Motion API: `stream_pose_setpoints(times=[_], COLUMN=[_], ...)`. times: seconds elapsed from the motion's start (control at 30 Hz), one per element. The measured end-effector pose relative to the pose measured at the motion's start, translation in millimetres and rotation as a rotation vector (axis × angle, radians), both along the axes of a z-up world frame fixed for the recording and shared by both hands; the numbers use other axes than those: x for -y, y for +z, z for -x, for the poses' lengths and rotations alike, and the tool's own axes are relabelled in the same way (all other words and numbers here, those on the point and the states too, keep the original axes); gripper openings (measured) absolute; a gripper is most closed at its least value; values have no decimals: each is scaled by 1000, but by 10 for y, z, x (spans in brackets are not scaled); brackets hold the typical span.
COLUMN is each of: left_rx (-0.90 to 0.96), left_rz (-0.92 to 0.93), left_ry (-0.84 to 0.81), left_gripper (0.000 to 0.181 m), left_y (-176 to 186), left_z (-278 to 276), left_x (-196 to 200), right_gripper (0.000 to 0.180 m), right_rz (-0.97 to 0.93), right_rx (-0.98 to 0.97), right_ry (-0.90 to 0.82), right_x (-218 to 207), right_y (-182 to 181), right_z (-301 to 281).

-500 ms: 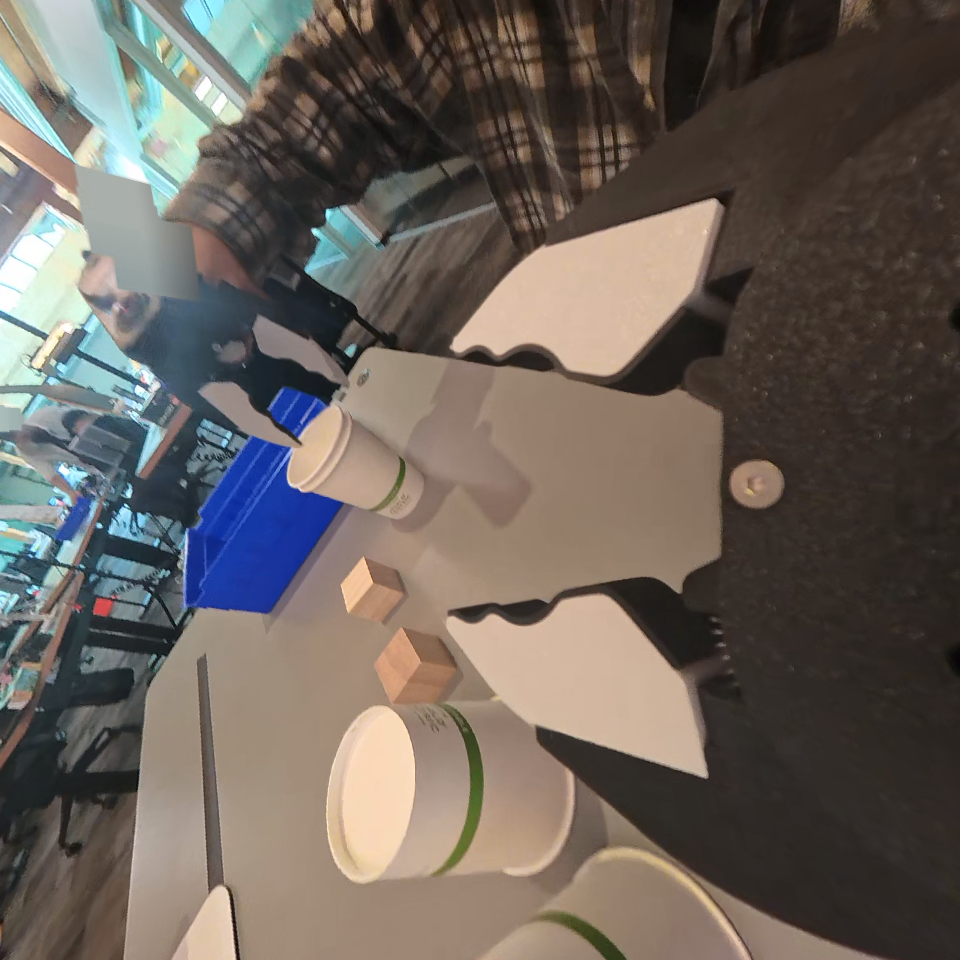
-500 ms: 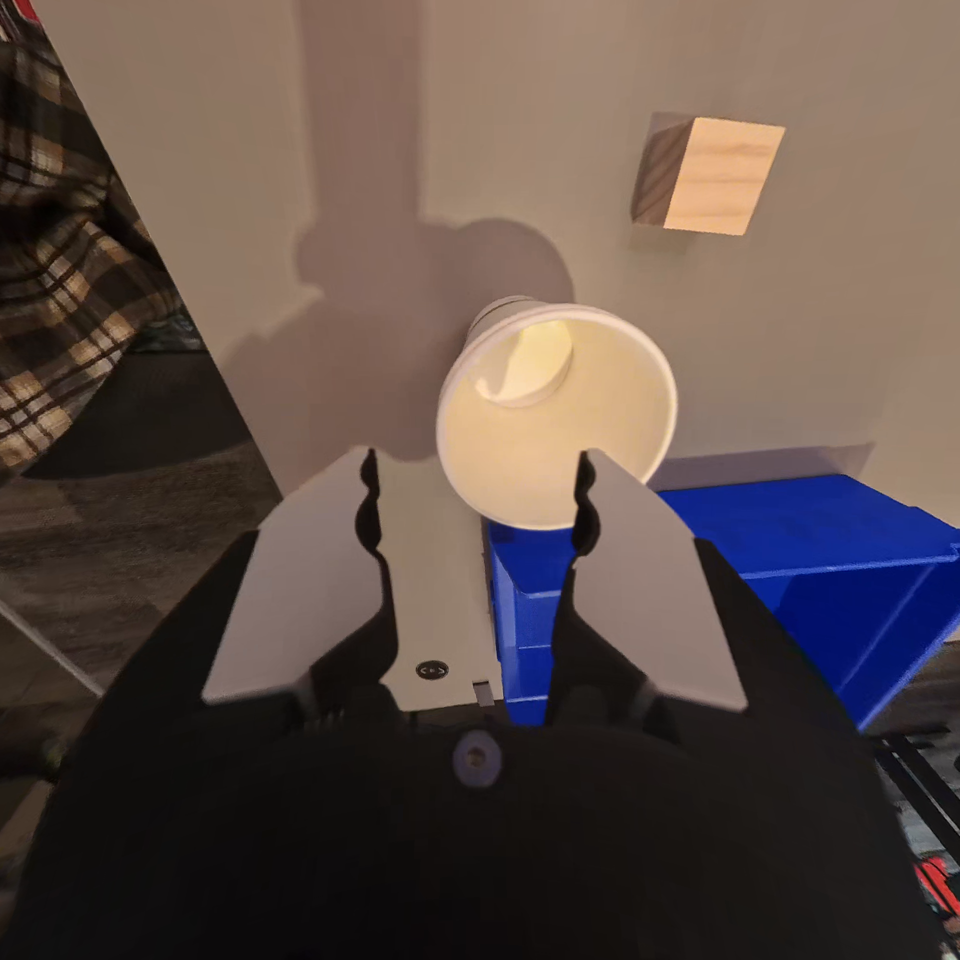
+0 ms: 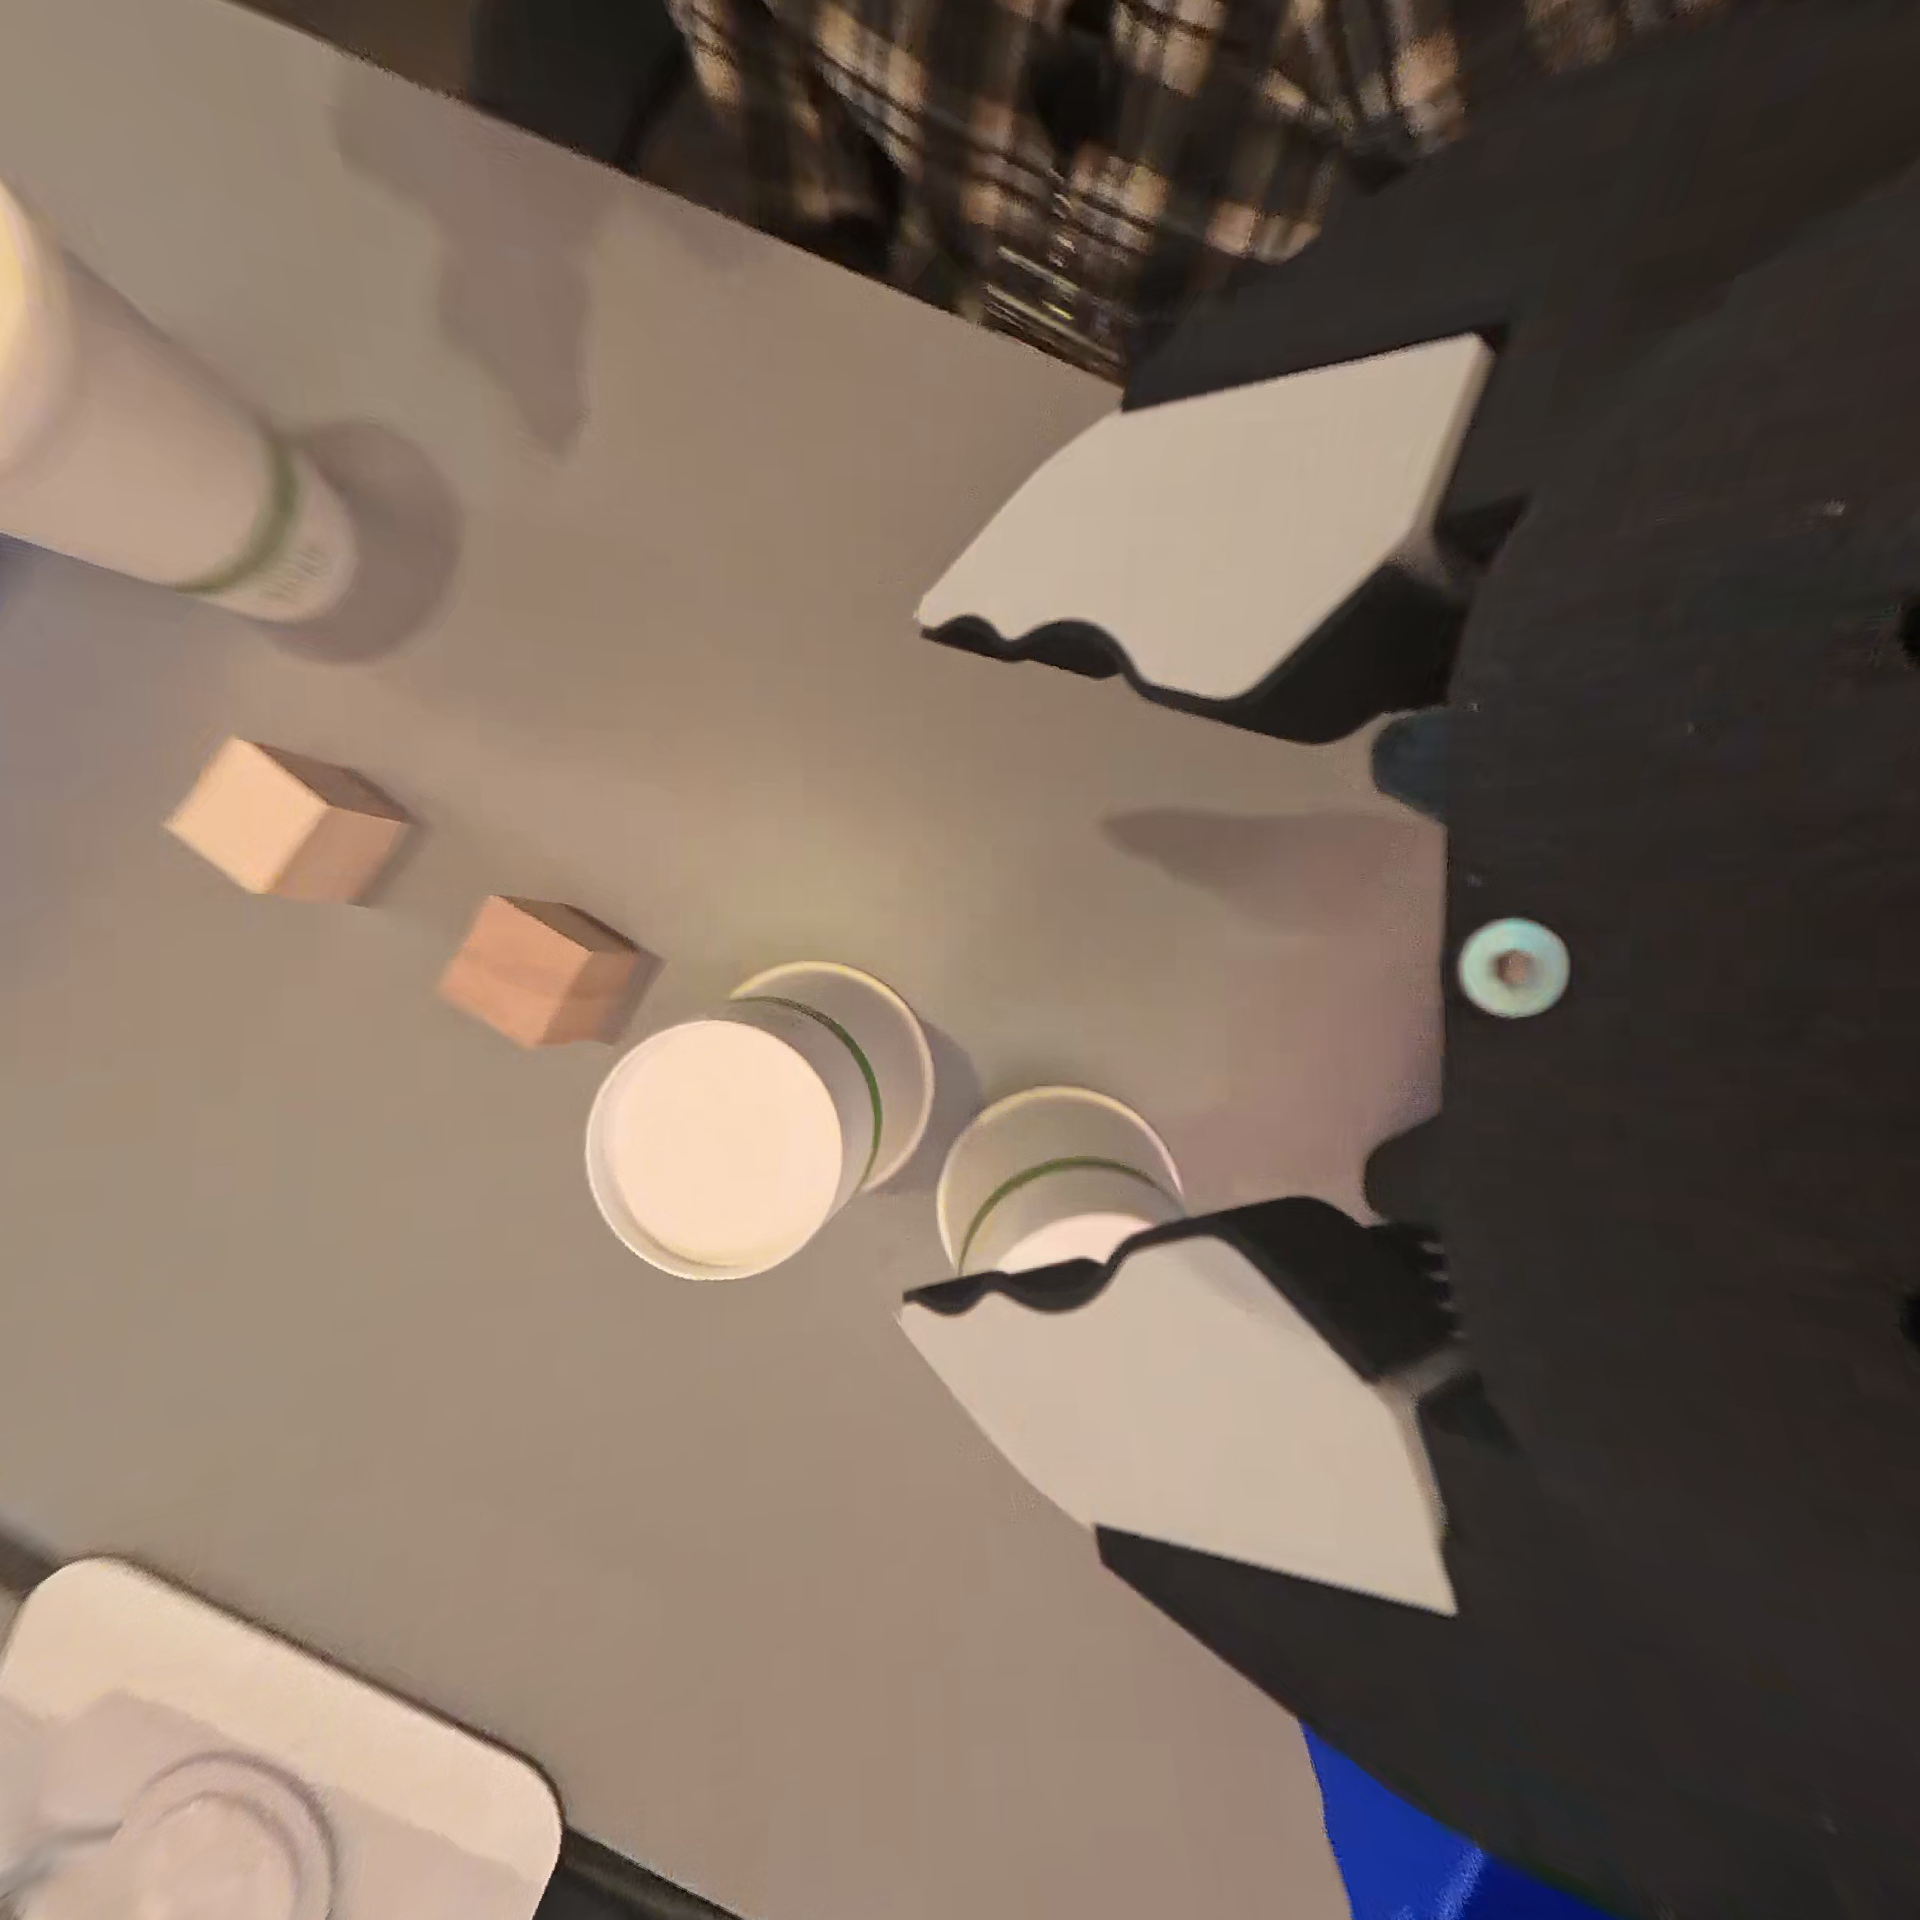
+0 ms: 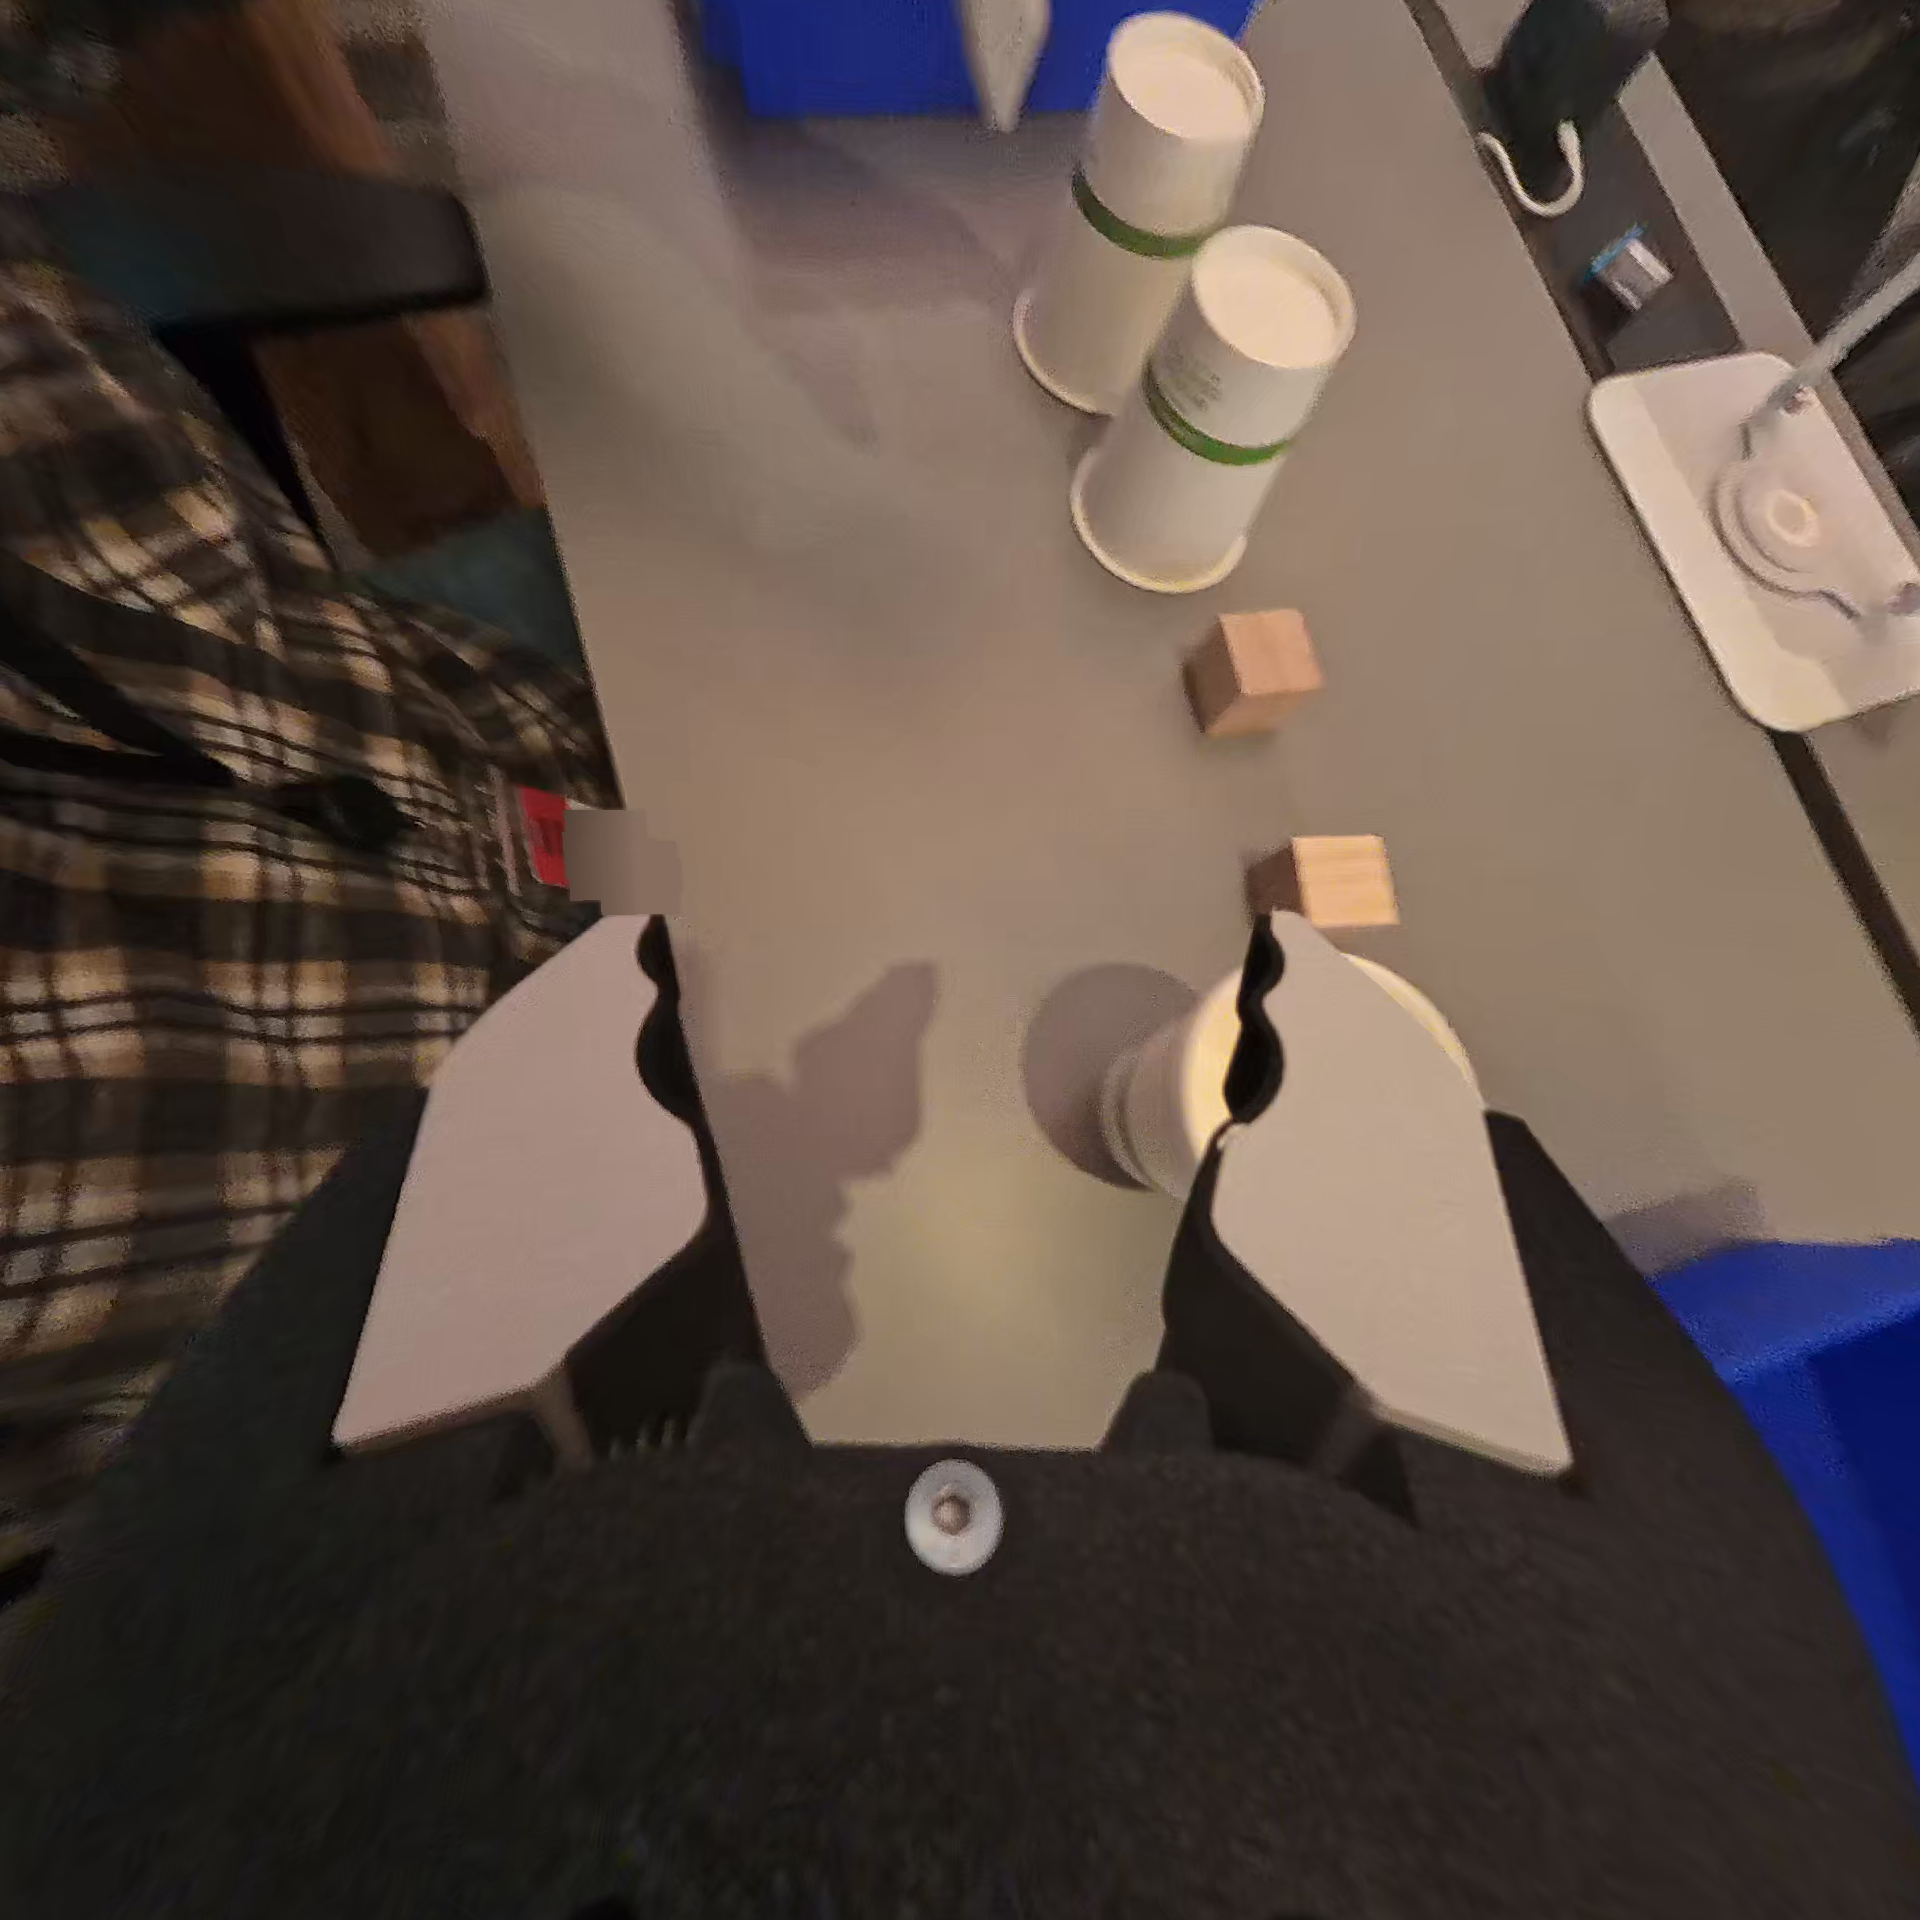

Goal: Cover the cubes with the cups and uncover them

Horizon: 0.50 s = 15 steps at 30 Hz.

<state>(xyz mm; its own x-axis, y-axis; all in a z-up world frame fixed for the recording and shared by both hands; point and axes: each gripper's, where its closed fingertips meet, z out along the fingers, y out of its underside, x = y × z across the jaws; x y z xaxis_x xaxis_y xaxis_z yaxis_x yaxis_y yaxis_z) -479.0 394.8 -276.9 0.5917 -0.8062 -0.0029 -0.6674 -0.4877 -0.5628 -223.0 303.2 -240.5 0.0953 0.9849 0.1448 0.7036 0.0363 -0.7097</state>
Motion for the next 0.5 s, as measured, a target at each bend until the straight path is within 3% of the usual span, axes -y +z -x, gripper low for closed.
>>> stream_pose_setpoints(times=[0.3,0.5], left_rx=[-556,-577], left_rz=[217,259], left_ry=[-151,-176], left_gripper=[131,129], left_y=[-521,-644], left_z=[-34,-94], left_x=[-439,-556], right_gripper=[98,96], right_rz=[94,143], right_rx=[-276,-319], right_ry=[-25,-50], right_x=[482,549], right_y=[-446,-611], right_z=[5,-118])
